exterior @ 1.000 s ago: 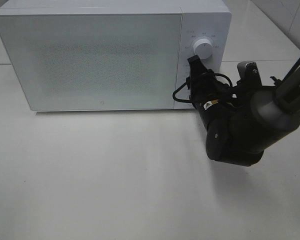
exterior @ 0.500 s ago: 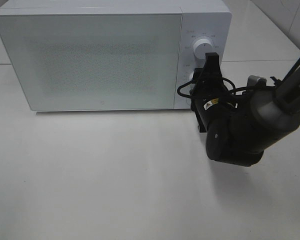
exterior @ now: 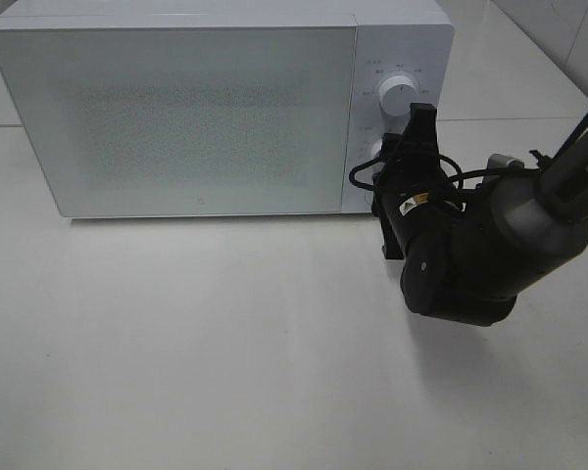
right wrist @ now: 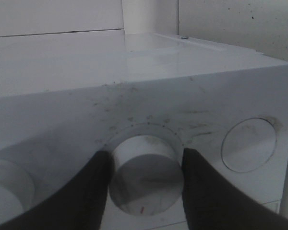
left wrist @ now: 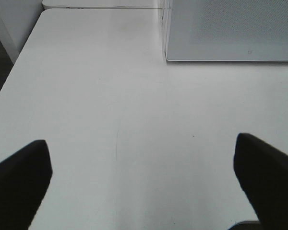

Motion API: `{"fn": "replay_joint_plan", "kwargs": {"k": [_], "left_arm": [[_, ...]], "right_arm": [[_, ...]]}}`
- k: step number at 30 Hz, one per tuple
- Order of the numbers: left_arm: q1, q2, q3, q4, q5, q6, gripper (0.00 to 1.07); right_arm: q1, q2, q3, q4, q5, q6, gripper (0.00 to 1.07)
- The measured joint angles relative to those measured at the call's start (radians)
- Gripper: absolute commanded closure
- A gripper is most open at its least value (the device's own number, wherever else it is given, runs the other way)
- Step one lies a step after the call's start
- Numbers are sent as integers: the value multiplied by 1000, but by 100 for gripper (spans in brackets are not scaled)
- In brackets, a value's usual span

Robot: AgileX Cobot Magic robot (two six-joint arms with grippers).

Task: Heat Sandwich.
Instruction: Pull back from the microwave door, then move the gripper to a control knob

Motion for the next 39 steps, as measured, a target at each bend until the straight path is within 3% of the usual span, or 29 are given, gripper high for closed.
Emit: {"fn": "replay_joint_plan", "kwargs": {"k": [6,11,15,16,19,22,39], "left_arm": [[0,0,0,0,0,0,9],[0,0,0,0,0,0,9],[0,0,0,0,0,0,9],[0,0,0,0,0,0,9],[0,0,0,0,0,0,9],[0,0,0,0,0,0,9],[0,0,0,0,0,0,9]], "right_arm": [[0,0,0,0,1,0,84],[0,0,0,0,1,0,74],[0,0,0,-2,2,0,51],[0,0,0,-2,2,0,51],[2,0,0,-17,11,4,29],[5,0,4,-15,26,0,21],[4,0,84,-120,-9,2,31]]}}
